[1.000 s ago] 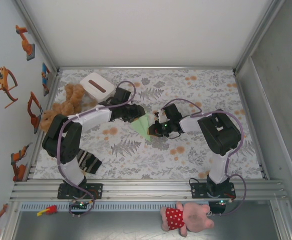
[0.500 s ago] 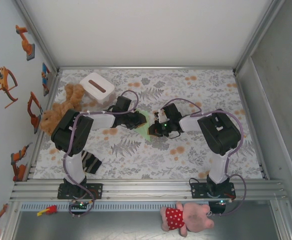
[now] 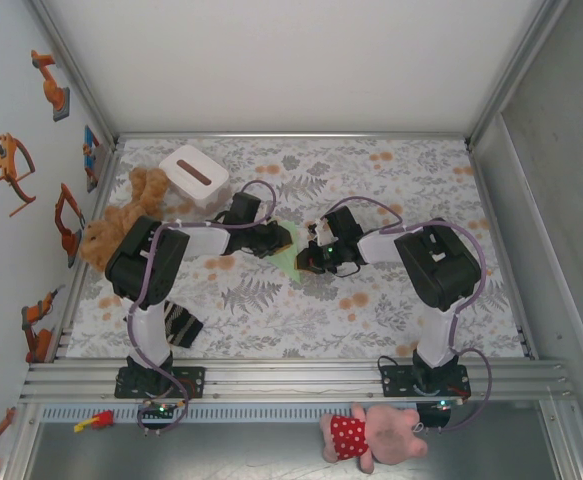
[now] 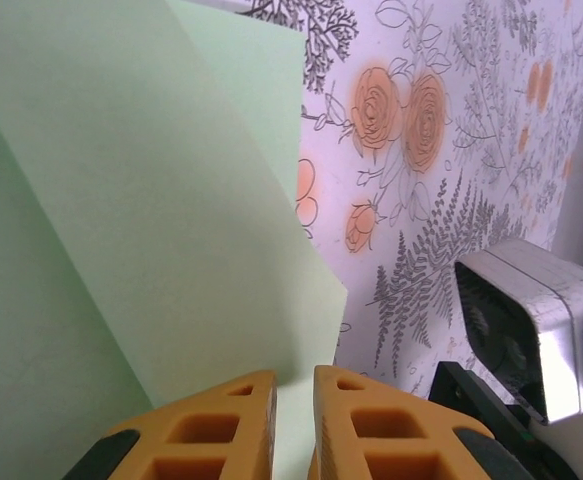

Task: Fold a paper plane with a square sheet of paper (pick it up from the middle)
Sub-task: Fold the triangle at the center of the table.

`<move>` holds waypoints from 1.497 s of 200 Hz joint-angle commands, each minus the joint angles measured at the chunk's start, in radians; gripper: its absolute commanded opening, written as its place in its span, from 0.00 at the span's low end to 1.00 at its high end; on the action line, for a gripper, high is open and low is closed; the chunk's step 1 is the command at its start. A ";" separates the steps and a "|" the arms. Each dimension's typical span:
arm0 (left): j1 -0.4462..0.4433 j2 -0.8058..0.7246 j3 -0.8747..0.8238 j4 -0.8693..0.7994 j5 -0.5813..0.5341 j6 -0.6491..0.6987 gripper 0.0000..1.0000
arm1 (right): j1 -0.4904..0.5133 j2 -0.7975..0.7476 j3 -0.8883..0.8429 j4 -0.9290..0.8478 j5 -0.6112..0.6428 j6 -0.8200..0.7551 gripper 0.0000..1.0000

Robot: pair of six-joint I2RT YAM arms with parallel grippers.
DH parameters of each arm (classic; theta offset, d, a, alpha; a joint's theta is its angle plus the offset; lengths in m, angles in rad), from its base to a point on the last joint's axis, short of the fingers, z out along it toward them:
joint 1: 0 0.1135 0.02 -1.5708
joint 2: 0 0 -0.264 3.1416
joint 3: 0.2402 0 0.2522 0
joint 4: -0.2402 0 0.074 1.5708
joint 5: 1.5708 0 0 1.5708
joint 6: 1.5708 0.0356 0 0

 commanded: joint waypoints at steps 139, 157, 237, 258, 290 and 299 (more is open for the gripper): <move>0.009 0.046 0.011 0.009 0.018 -0.007 0.18 | -0.009 -0.070 -0.018 -0.142 0.035 -0.020 0.15; 0.008 0.043 0.011 0.008 0.018 -0.005 0.18 | -0.014 -0.142 -0.027 -0.168 0.045 -0.020 0.21; 0.008 0.036 0.005 0.009 0.020 -0.005 0.18 | -0.007 -0.206 -0.004 -0.137 0.040 0.004 0.21; 0.007 0.037 0.003 0.011 0.023 -0.007 0.18 | 0.020 -0.178 0.017 -0.118 0.027 0.013 0.17; 0.007 0.037 0.006 0.006 0.023 -0.007 0.18 | 0.046 -0.122 0.042 -0.101 0.022 0.024 0.14; 0.007 0.037 0.005 0.006 0.023 -0.006 0.18 | 0.049 -0.108 0.047 -0.099 0.023 0.025 0.13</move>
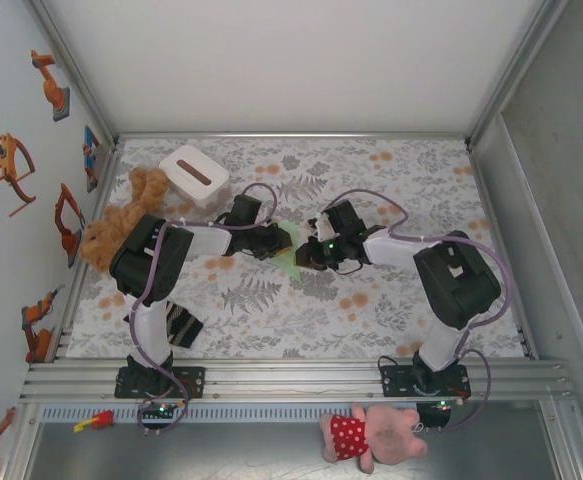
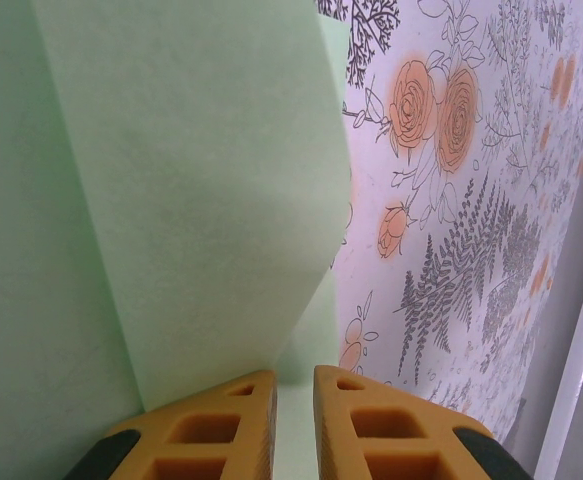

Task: Fold a paper plane with a square sheet of paper (pick it up from the middle)
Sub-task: Fold the triangle at the center of the table.

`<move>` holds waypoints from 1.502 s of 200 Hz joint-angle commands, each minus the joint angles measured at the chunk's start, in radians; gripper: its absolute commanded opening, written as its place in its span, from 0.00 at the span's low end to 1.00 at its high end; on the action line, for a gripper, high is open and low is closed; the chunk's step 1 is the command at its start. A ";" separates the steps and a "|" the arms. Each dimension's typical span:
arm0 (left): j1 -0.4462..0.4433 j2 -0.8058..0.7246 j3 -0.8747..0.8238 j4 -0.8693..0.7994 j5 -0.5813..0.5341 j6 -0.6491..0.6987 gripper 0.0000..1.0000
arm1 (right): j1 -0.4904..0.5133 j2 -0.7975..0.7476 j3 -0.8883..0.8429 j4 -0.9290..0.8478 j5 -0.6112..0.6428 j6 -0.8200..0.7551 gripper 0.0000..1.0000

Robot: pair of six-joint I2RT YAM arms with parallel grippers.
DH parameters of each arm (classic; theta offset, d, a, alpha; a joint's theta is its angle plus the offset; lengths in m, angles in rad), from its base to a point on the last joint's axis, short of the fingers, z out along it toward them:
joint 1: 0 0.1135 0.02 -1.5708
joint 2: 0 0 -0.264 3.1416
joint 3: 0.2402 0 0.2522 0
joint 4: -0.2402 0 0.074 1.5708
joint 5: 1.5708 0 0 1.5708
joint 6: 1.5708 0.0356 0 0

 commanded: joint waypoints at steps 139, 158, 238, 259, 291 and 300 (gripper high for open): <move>0.006 0.030 0.016 -0.023 0.019 -0.021 0.18 | 0.016 0.115 0.004 0.003 -0.002 0.010 0.12; 0.006 0.033 0.016 -0.027 0.018 -0.021 0.18 | 0.016 0.119 0.002 0.003 -0.003 0.010 0.11; 0.007 0.041 0.018 -0.053 0.009 -0.021 0.18 | 0.016 0.122 -0.009 -0.006 0.003 0.004 0.12; 0.008 0.044 0.020 -0.072 -0.001 -0.020 0.18 | 0.016 0.122 -0.011 -0.010 0.004 0.000 0.12; 0.009 0.052 0.021 -0.100 -0.015 -0.021 0.18 | 0.016 0.120 -0.020 -0.025 0.002 -0.004 0.12; 0.011 0.054 0.023 -0.106 -0.019 -0.022 0.18 | 0.016 0.122 -0.021 -0.033 0.002 -0.008 0.11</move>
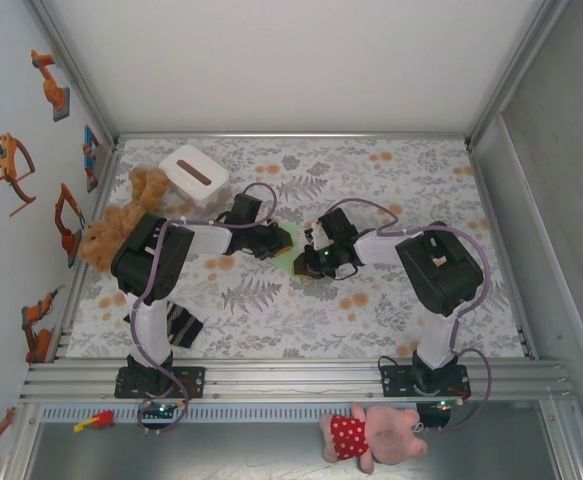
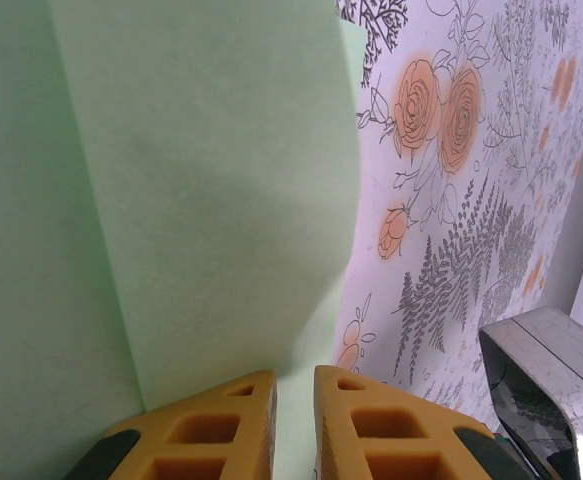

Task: Fold a paper plane with a square sheet of paper (pick it up from the middle)
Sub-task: Fold the triangle at the center of the table.

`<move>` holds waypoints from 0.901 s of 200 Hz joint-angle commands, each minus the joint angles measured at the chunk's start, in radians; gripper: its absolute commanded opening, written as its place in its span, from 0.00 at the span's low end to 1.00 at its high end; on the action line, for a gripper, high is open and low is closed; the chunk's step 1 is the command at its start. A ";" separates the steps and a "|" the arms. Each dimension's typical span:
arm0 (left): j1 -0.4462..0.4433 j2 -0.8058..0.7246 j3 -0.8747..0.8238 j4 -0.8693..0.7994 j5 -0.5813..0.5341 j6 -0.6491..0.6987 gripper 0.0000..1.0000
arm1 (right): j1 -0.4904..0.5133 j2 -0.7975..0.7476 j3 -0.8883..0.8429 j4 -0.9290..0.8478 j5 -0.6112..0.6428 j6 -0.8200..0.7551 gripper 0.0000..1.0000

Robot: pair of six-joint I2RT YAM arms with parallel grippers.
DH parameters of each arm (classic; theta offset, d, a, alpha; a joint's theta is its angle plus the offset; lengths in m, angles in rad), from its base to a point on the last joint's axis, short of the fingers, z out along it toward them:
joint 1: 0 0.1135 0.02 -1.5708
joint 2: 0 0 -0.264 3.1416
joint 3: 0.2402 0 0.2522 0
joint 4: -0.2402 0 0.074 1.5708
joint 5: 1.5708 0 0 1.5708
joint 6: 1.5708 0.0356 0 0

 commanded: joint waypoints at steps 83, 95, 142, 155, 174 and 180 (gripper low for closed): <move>0.018 0.053 -0.001 -0.133 -0.069 -0.016 0.18 | 0.006 -0.003 -0.044 -0.095 0.006 -0.039 0.08; 0.020 0.055 -0.001 -0.138 -0.070 -0.017 0.18 | 0.008 -0.021 -0.058 -0.101 0.003 -0.037 0.07; 0.019 0.055 -0.003 -0.121 -0.057 -0.028 0.18 | 0.009 -0.071 -0.125 -0.131 -0.003 -0.036 0.07; 0.018 0.055 -0.004 -0.115 -0.054 -0.030 0.18 | 0.009 -0.091 -0.140 -0.143 0.004 -0.037 0.07; 0.019 0.055 -0.006 -0.113 -0.050 -0.032 0.18 | 0.010 -0.118 -0.141 -0.163 0.021 -0.049 0.06; 0.018 0.055 -0.006 -0.112 -0.048 -0.033 0.18 | 0.009 -0.132 -0.138 -0.165 0.029 -0.051 0.06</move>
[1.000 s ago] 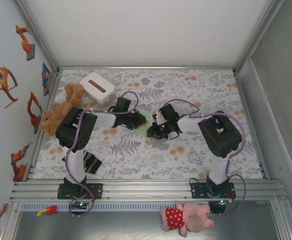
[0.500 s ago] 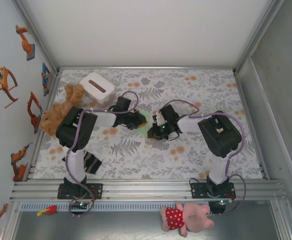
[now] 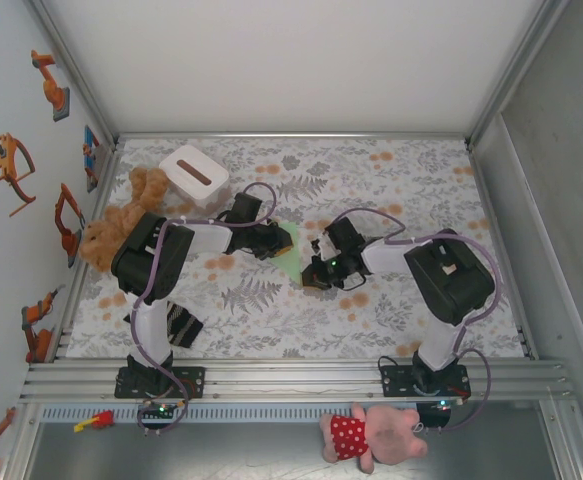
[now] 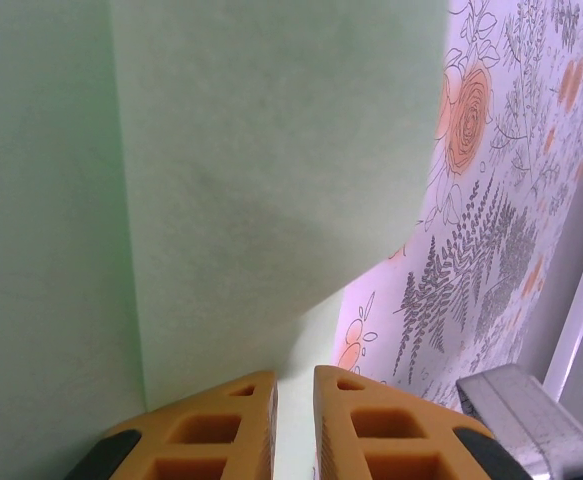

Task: Fold a paper plane with a square sheet of paper (pick it up from the middle)
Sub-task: Fold the triangle at the center of the table.

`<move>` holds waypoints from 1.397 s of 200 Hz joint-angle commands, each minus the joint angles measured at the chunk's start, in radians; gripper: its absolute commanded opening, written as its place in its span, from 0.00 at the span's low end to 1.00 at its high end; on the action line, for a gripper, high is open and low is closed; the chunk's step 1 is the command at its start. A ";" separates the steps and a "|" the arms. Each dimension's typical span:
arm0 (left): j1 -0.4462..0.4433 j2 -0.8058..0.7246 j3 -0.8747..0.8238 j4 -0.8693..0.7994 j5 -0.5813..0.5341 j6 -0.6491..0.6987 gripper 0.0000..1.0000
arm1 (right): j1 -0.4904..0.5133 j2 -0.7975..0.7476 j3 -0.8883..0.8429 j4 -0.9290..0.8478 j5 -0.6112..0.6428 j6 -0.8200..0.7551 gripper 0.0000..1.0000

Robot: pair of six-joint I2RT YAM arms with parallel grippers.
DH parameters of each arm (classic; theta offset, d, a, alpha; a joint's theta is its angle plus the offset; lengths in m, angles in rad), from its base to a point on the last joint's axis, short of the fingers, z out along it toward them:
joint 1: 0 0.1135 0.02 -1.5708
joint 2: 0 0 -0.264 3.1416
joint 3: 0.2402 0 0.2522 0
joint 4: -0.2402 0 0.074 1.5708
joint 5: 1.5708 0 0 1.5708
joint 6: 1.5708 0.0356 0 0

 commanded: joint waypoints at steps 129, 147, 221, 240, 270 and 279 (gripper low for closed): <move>0.005 0.053 -0.013 -0.076 -0.029 -0.050 0.18 | 0.032 0.059 0.204 -0.053 0.132 0.008 0.00; 0.002 0.049 -0.014 -0.066 -0.028 -0.052 0.18 | 0.034 0.091 0.217 -0.063 0.139 0.006 0.00; -0.004 -0.062 -0.009 -0.029 -0.022 0.026 0.18 | 0.032 0.144 0.182 -0.235 0.219 -0.094 0.00; -0.009 -0.142 -0.040 -0.001 -0.056 0.079 0.17 | 0.029 0.131 0.154 -0.281 0.205 -0.136 0.00; -0.021 -0.206 -0.101 0.025 -0.075 0.103 0.18 | 0.027 0.083 0.105 -0.326 0.193 -0.190 0.00; -0.034 -0.211 -0.119 0.041 -0.075 0.102 0.17 | 0.024 0.072 0.096 -0.331 0.193 -0.193 0.00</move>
